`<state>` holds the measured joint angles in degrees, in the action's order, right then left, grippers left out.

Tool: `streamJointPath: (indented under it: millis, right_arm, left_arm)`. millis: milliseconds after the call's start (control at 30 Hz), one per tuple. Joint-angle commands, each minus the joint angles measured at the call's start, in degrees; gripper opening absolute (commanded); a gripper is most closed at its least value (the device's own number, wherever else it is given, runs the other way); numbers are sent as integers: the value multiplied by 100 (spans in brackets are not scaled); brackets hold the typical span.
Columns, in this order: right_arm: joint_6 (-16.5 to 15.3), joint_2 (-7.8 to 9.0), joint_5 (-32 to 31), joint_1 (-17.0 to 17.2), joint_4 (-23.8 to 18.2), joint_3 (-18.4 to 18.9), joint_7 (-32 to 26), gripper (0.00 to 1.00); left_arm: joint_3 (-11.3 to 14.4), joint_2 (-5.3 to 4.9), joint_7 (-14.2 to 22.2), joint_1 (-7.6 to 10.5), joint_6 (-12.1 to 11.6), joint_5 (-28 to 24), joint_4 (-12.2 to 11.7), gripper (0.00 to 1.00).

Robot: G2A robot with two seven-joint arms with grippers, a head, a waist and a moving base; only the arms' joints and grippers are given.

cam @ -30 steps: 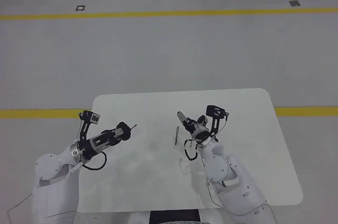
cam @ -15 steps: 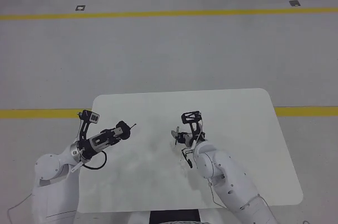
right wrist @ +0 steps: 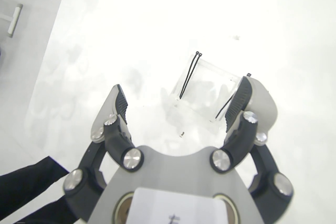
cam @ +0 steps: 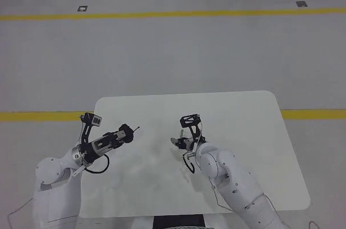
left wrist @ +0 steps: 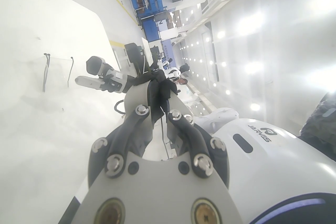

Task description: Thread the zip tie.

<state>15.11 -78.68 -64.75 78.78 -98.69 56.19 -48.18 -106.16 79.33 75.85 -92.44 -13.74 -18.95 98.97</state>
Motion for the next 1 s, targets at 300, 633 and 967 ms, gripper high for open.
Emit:
streamJointPath:
  millis: [300, 633, 967]
  right_arm:
    - [437, -190, 716, -775, 504, 69, -1442, 100]
    - [437, -389, 847, -882, 917, 252, -1343, 100]
    - [437, -421, 652, -883, 1186, 265, -1112, 100]
  left_arm:
    - [0, 0, 0, 0, 0, 0, 0, 0]
    - [0, 0, 0, 0, 0, 0, 0, 0]
    - [0, 0, 0, 0, 0, 0, 0, 0]
